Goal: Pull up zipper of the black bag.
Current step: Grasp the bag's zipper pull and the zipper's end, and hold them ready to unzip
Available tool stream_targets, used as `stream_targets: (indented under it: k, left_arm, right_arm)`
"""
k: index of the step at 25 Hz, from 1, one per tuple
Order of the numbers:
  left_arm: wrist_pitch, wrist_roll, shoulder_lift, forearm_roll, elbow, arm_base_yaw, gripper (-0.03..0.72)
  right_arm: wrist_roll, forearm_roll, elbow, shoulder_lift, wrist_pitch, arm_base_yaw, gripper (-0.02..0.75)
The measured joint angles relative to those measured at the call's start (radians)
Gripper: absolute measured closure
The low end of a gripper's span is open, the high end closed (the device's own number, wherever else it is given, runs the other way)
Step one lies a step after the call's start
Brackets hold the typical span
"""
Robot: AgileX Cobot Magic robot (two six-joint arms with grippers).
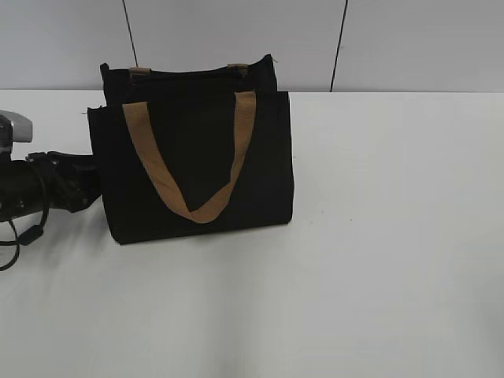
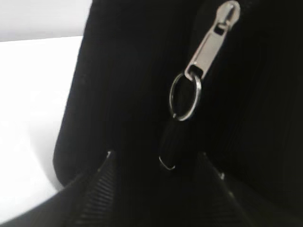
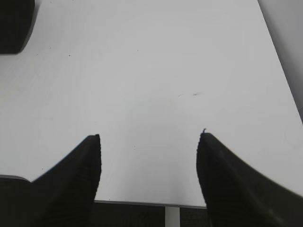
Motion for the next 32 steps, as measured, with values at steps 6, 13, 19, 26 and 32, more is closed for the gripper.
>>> stream_targets:
  k: [6,13,19,26,32]
  left_arm:
    - [-0.001,-0.001,0.039,-0.023,-0.051,-0.035,0.299]
    - [-0.002,-0.003,0.041,-0.024,-0.068,-0.041,0.573]
    - [0.012,-0.046,0.038,-0.015,-0.068,-0.041,0.670]
    - [0.129,-0.114,-0.113,0.043,-0.068,-0.017,0.671]
    - [0.261,-0.175,-0.314,0.098,-0.068,-0.002,0.672]
  right_arm:
    - [0.000,0.000,0.000,0.000,0.000,0.000,0.253]
    - [0.000,0.000,0.000,0.000,0.000,0.000,0.253]
    - [0.000,0.000,0.000,0.000,0.000,0.000,0.253]
    - [0.000,0.000,0.000,0.000,0.000,0.000,0.253]
    - [0.000,0.000,0.000,0.000,0.000,0.000,0.253]
